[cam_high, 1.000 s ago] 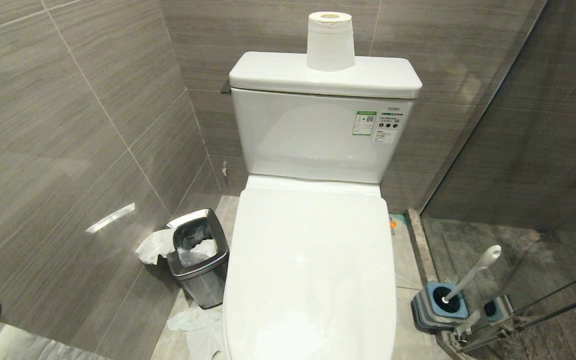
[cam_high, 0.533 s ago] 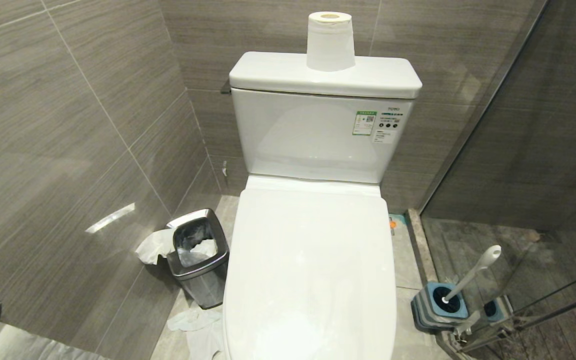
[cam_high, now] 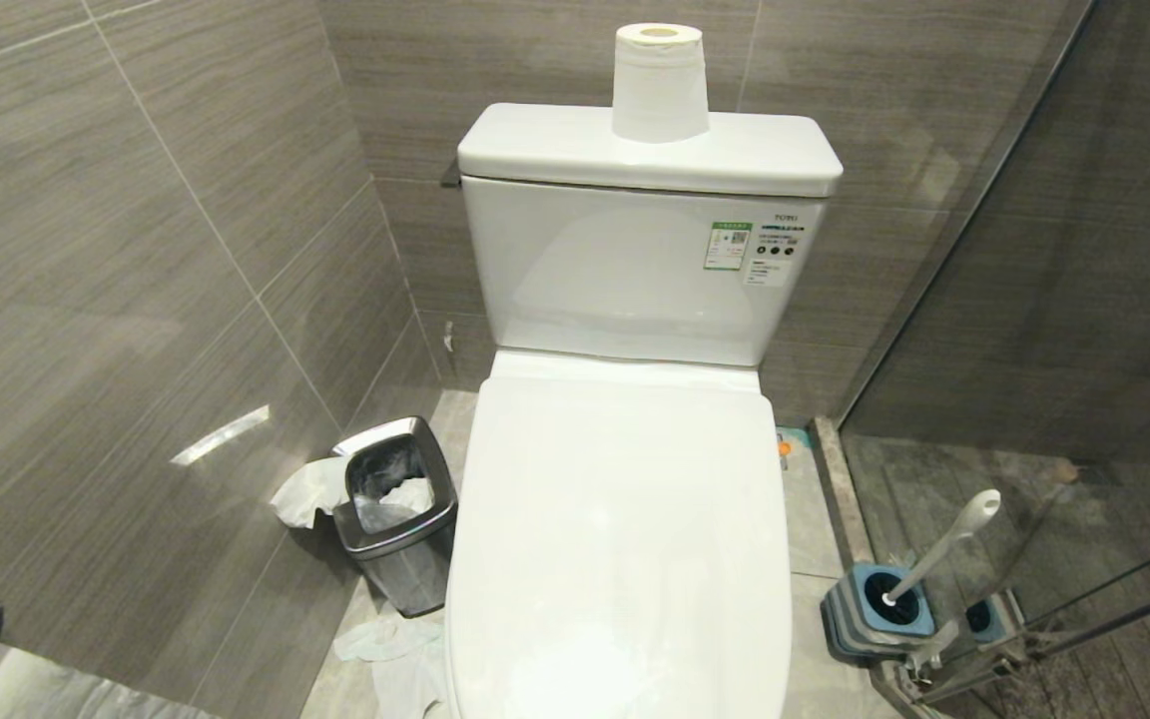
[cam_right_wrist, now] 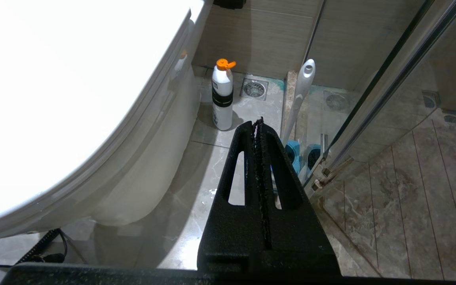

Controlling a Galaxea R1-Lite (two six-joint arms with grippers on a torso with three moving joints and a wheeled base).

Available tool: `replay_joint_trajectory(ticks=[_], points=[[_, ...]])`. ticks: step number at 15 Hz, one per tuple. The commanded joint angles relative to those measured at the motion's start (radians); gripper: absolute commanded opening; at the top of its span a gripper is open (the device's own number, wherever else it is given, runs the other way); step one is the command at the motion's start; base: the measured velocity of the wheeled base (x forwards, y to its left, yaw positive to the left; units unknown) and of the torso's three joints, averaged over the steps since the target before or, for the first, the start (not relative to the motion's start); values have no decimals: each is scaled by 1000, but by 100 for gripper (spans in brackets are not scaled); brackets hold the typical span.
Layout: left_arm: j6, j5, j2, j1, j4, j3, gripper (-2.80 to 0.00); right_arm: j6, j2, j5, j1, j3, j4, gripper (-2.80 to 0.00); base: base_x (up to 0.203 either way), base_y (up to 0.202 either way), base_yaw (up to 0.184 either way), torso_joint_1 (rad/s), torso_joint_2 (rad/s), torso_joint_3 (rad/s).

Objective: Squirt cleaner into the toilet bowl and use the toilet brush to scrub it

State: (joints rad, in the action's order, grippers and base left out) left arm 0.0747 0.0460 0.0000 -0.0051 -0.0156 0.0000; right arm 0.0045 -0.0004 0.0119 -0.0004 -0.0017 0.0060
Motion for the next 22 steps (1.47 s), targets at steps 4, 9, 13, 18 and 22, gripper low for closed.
replay_joint_trajectory(ticks=[4,9,13,18,22], points=[[0,1,1,1,0,3,-280,0,0,0,0,0,0,-280,0,0,0,0,0,0],[0,0,2,1,0,3,-280,0,0,0,-1,0,0,-280,0,0,0,0,0,0],[0,0,1,1,0,3,-280,0,0,0,0,0,0,-280,0,0,0,0,0,0],[0,0,2,1,0,3,-280,0,0,0,0,0,0,-280,0,0,0,0,0,0],[0,0,2,1,0,3,-280,0,0,0,0,0,0,-280,0,0,0,0,0,0]])
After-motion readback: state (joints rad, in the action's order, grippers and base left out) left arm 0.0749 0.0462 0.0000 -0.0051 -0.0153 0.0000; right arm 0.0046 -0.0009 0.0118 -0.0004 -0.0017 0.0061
